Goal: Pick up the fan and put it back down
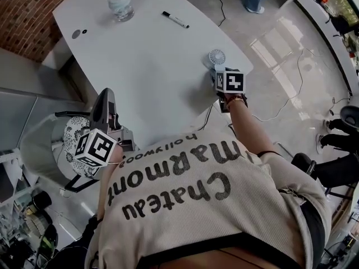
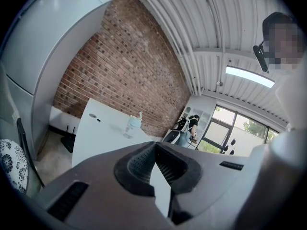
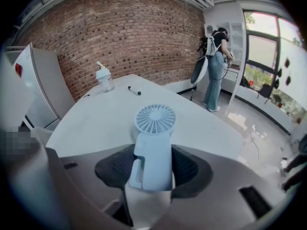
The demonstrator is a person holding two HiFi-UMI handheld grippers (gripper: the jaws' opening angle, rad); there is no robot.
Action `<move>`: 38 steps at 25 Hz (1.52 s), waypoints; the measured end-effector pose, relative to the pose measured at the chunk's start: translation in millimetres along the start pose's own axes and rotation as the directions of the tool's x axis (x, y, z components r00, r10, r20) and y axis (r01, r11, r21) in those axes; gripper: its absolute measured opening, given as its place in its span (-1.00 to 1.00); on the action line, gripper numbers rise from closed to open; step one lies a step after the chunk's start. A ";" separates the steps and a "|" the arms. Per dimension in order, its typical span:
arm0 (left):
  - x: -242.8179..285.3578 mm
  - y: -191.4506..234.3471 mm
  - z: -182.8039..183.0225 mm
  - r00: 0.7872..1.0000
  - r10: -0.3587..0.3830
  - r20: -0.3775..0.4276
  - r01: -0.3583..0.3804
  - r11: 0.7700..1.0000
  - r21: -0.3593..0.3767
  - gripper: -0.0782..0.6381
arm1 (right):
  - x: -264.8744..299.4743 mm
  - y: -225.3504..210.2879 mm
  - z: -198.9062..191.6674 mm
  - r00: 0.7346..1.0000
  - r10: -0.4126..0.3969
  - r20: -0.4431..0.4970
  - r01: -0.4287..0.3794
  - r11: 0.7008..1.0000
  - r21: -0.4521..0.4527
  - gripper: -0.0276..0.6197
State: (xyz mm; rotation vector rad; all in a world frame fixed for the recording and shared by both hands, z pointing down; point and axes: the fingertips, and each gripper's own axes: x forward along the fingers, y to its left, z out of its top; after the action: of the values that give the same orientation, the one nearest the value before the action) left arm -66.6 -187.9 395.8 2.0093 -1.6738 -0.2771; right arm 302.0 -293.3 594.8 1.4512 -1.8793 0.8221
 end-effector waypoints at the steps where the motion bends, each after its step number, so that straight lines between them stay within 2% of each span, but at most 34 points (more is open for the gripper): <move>1: 0.0 -0.1 0.0 1.000 -0.001 0.000 0.001 1.000 0.001 -0.78 | 0.4 0.3 -0.2 1.000 -0.001 -0.001 0.001 1.000 -0.001 -0.22; 8: -8.3 -2.4 -3.9 1.000 0.000 -0.006 0.000 1.000 -0.009 -0.78 | -3.0 2.2 -4.4 0.999 -0.033 0.003 0.033 0.999 -0.038 -0.22; 14: -6.4 0.4 -4.0 1.000 -0.002 0.000 0.002 1.000 -0.019 -0.78 | 1.6 1.6 -1.7 0.999 -0.049 -0.001 0.049 0.998 -0.036 -0.22; 28: -18.7 1.7 -1.6 1.000 0.009 0.014 -0.009 1.000 -0.030 -0.78 | -2.5 -0.3 -2.5 1.000 -0.027 -0.001 0.027 0.998 -0.052 -0.20; 34: -33.7 6.1 -4.4 0.998 0.055 0.016 -0.055 0.998 -0.023 -0.78 | -2.2 0.2 -2.7 1.000 -0.026 -0.001 0.026 0.998 -0.064 -0.19; 38: -37.2 12.8 -16.5 0.996 0.087 -0.014 -0.088 0.994 -0.058 -0.78 | -3.0 -0.2 0.4 0.999 -0.030 0.028 0.031 0.998 -0.062 -0.19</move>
State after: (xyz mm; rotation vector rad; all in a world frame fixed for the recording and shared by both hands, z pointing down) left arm -78.2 -149.5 410.3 1.8861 -1.7214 -0.2797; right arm 302.8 -292.0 592.2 1.4559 -1.8816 0.7261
